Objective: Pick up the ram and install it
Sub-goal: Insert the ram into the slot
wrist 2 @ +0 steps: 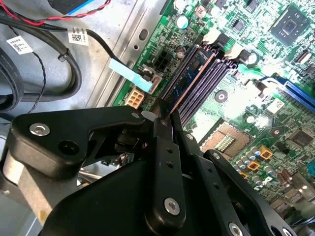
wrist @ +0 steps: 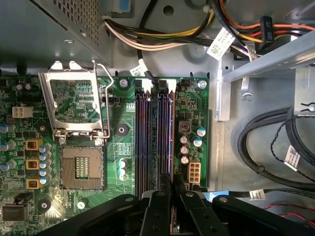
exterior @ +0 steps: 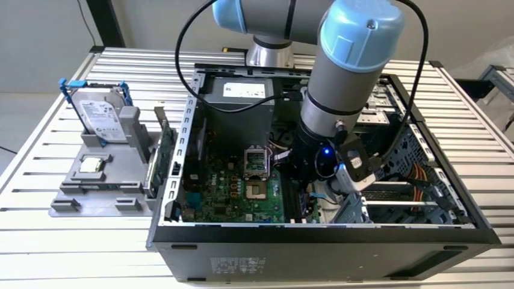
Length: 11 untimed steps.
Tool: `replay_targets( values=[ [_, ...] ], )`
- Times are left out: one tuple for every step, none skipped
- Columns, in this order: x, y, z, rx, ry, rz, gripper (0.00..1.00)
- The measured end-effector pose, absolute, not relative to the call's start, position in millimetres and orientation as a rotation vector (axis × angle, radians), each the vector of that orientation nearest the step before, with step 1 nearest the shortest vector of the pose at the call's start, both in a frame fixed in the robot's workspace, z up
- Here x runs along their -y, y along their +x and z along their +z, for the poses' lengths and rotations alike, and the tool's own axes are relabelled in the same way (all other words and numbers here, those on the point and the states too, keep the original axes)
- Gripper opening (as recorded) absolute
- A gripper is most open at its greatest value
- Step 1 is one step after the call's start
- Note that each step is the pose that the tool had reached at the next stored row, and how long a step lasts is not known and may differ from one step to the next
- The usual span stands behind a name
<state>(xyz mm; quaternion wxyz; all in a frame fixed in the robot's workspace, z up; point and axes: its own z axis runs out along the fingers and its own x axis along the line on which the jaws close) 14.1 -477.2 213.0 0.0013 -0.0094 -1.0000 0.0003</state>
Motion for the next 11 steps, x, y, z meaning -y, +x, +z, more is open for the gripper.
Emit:
replay_targets(
  values=[
    [476.9,14.1,212.6,3.139,-0.029,-0.003,0.00],
    [477.0,14.1,212.5,3.139,-0.029,-0.003,1.00],
    [477.0,14.1,212.5,3.139,-0.029,-0.003,1.00],
    [477.1,14.1,212.6,3.139,-0.029,-0.004,1.00],
    [477.1,14.1,212.6,3.139,-0.029,-0.005,1.00],
    [477.1,14.1,212.5,3.139,-0.029,-0.006,1.00],
    [477.1,14.1,212.5,3.139,-0.029,-0.007,1.00],
    [477.1,14.1,212.7,3.139,-0.029,-0.007,1.00],
    [477.2,14.1,213.6,3.139,-0.029,-0.006,1.00],
    [477.2,14.1,215.0,3.139,-0.029,-0.006,1.00],
    [477.1,14.1,217.0,3.138,-0.029,-0.006,1.00]
  ],
)
